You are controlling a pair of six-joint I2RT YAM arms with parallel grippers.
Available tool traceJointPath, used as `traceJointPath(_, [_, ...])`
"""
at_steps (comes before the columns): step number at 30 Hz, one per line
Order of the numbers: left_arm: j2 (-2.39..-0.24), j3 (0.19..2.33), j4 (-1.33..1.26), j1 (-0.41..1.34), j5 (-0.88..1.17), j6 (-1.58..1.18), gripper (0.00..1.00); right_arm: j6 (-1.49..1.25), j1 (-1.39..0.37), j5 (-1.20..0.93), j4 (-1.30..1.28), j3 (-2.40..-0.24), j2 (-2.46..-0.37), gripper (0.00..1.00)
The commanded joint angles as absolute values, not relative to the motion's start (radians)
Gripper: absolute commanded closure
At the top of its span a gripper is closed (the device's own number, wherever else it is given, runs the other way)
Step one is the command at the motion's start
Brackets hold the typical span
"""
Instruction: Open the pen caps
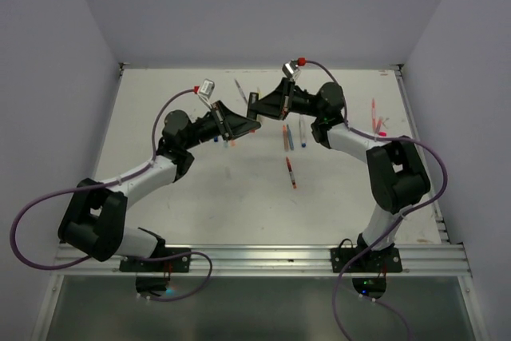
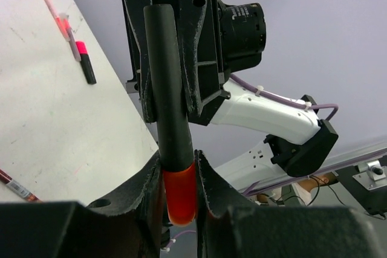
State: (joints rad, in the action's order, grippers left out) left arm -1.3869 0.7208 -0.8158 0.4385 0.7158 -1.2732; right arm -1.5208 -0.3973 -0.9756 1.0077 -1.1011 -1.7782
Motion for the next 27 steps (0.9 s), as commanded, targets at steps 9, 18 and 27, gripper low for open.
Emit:
traceJointPath(9, [-1.307, 0.891, -0.030, 0.492, 0.746, -0.784, 1.00, -1.233, -0.337, -0.623, 0.540, -1.193, -1.635, 1.00])
traceJointPath(18, [-1.237, 0.888, 0.095, 0.538, 0.652, -0.643, 1.00, -1.000, -0.337, -0.445, 0.214, -1.314, -1.566, 1.00])
traceJointPath(27, [-1.301, 0.992, 0.495, 0.470, 0.102, -0.617, 1.00, -0.525, -0.321, -0.261, -0.682, -1.657, -1.730, 1.00])
